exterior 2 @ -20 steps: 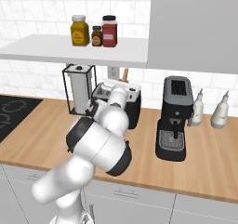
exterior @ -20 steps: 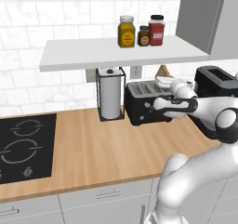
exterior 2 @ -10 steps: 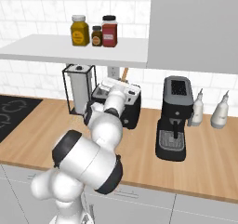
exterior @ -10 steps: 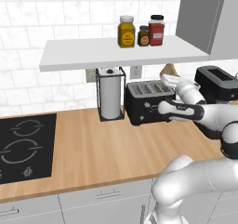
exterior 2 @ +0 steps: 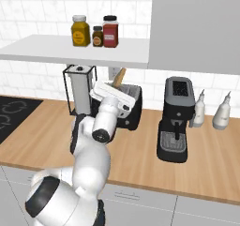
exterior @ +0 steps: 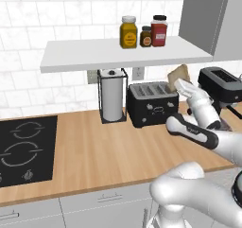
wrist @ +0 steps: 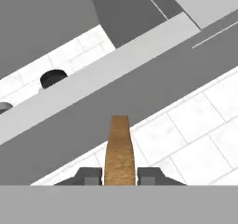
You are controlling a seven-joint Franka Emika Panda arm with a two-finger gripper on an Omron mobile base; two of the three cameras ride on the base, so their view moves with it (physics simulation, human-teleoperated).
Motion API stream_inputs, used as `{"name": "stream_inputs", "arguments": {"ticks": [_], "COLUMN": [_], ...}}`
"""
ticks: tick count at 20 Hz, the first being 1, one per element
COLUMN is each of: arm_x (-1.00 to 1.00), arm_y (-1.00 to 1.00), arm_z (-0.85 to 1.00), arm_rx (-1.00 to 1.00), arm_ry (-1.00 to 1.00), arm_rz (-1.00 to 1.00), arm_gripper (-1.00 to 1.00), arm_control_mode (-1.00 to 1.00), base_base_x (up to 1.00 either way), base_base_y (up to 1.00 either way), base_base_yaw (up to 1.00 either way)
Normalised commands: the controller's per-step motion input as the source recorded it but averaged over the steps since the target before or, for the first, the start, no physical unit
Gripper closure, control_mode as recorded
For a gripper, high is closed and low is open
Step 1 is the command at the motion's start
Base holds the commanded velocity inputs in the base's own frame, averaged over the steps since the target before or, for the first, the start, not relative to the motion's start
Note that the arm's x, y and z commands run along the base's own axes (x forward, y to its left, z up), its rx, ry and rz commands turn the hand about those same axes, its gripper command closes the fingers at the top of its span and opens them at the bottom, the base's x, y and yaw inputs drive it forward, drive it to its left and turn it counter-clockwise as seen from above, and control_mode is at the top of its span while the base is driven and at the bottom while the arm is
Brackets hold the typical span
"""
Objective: Start the toaster. Once the lever pops up, take the bread to the plate on the dining counter.
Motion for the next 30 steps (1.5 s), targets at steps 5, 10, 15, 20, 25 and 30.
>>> {"name": "stream_inputs", "arguments": {"ticks": [5,10,15,20,25,30], "arm_x": [-0.93,-0.9,-0.57,-0.19,-0.01,0.0], "arm_y": [0.0,0.0,0.0,0.0,0.01,0.07], "arm_z": [0.2,0.47,0.61,0.37,0.04,-0.18], "arm_rx": [0.2,0.04,-0.13,-0.34,-0.29,-0.1], "arm_ry": [-0.03,0.08,0.34,0.67,0.57,0.14], "arm_rz": [-0.02,-0.02,-0.06,-0.02,0.0,0.0], "arm_gripper": [1.0,1.0,1.0,1.0,1.0,1.0], "arm_control_mode": [-1.0,-1.0,-1.0,-1.0,-1.0,-1.0], "base_base_x": [0.0,0.0,0.0,0.0,0.0,0.0], "base_base_y": [0.0,0.0,0.0,0.0,0.0,0.0], "base_base_yaw": [0.0,0.0,0.0,0.0,0.0,0.0]}}
